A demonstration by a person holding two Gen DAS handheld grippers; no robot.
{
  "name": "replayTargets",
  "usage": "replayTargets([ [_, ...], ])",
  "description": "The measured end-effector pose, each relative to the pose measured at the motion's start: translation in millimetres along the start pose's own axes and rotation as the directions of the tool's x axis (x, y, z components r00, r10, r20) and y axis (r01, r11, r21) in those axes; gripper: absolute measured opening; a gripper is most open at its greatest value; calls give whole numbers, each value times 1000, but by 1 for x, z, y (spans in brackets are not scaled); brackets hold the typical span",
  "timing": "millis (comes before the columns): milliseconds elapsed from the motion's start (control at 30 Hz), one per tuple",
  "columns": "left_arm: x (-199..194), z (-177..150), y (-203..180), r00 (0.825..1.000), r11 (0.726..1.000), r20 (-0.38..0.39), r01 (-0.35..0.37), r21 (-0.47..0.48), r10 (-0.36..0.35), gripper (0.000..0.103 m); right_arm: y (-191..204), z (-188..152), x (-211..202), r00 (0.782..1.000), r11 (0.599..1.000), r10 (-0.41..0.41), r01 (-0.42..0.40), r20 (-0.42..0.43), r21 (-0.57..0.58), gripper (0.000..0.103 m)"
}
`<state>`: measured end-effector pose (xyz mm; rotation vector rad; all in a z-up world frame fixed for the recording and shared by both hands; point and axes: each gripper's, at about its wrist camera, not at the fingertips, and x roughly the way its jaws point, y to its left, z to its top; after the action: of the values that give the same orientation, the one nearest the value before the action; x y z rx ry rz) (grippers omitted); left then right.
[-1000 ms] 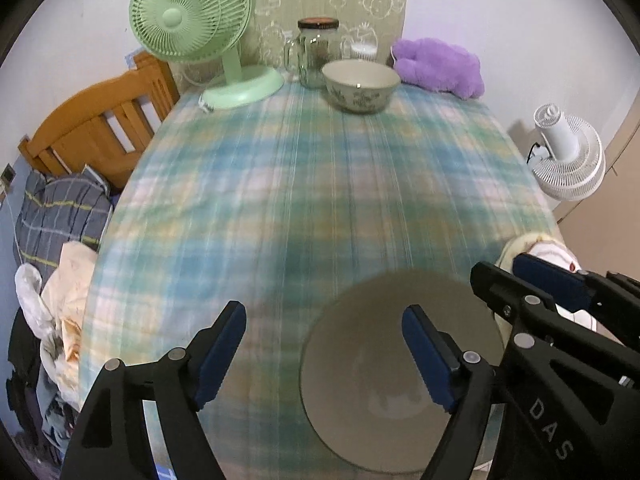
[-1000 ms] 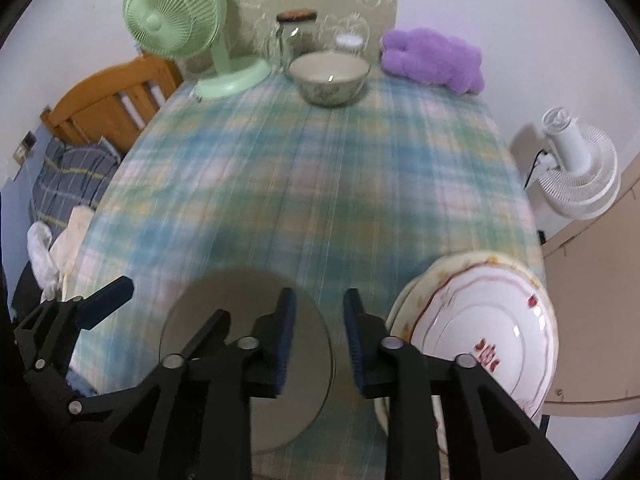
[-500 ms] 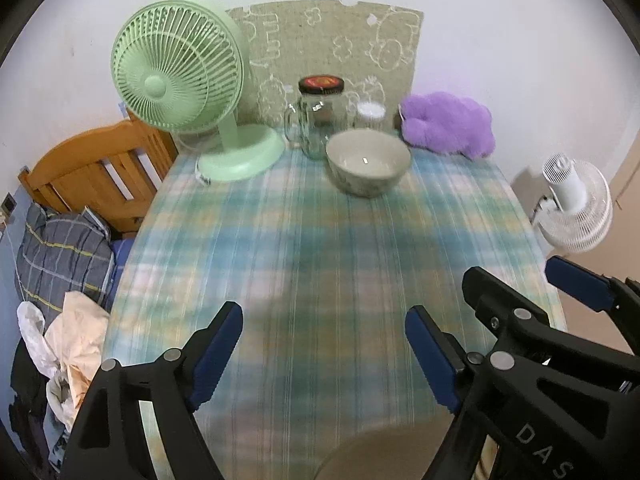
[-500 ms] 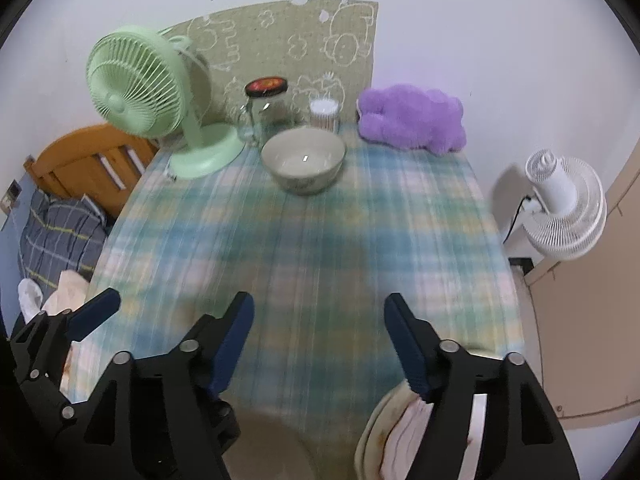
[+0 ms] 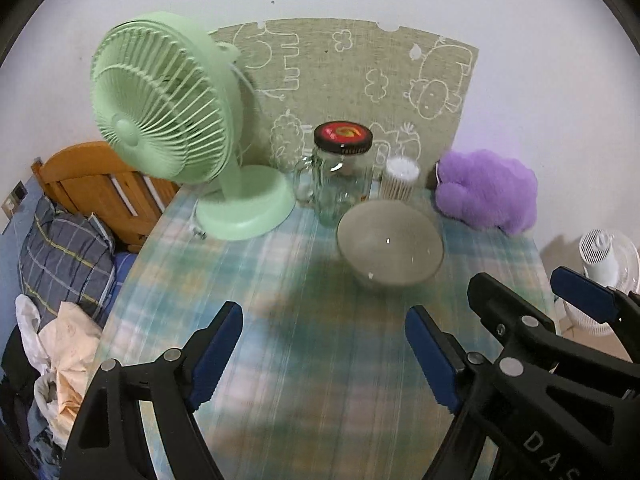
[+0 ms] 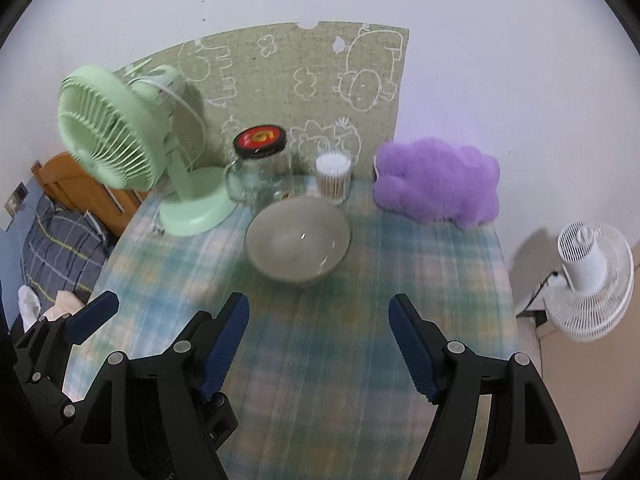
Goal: Organize plates and bowls
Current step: 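Move both grippers toward the white floral-patterned bowl beside the jar, then grasp the rim of the floral-patterned bowl with both grippers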
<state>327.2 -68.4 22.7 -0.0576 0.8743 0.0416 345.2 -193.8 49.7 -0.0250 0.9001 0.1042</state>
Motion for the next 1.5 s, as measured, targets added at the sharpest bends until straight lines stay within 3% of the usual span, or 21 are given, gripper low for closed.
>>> replayTargets([
  [233,38,32,-16,999,998,23,-47,35,46,83,-17,33,42,1000,1000,0,-1,22,29,75],
  [567,117,47,-22,999,999,-26,-38,29,39,66,-21,53,127,1000,998,-12,14,-28,63,76],
  [867,168,45,-23,994,999,-99,-38,-12,36,36,-25,52,169,998,996,-4,9,-62,91,74],
  [1033,181,43,-25,992,999,-116,-50,-3,49,17,-26,50,183,997,995,0,7,-79,96,61],
  [1100,183,43,-26,992,999,-114,-53,2,53,17,-26,51,187,996,995,1,7,-86,98,51],
  [1133,182,43,-26,992,998,-112,-55,9,56,17,-26,51,189,996,995,8,1,-91,100,37],
  [1167,182,43,-27,992,998,-108,-58,18,59,17,-27,51,191,995,995,3,6,-96,96,29],
  [1300,180,43,-29,993,998,-100,-53,43,57,17,-28,52,200,995,995,10,0,-103,96,23],
  [1500,180,45,-30,994,998,-96,-47,49,51,17,-26,54,203,996,996,-1,9,-90,85,23],
])
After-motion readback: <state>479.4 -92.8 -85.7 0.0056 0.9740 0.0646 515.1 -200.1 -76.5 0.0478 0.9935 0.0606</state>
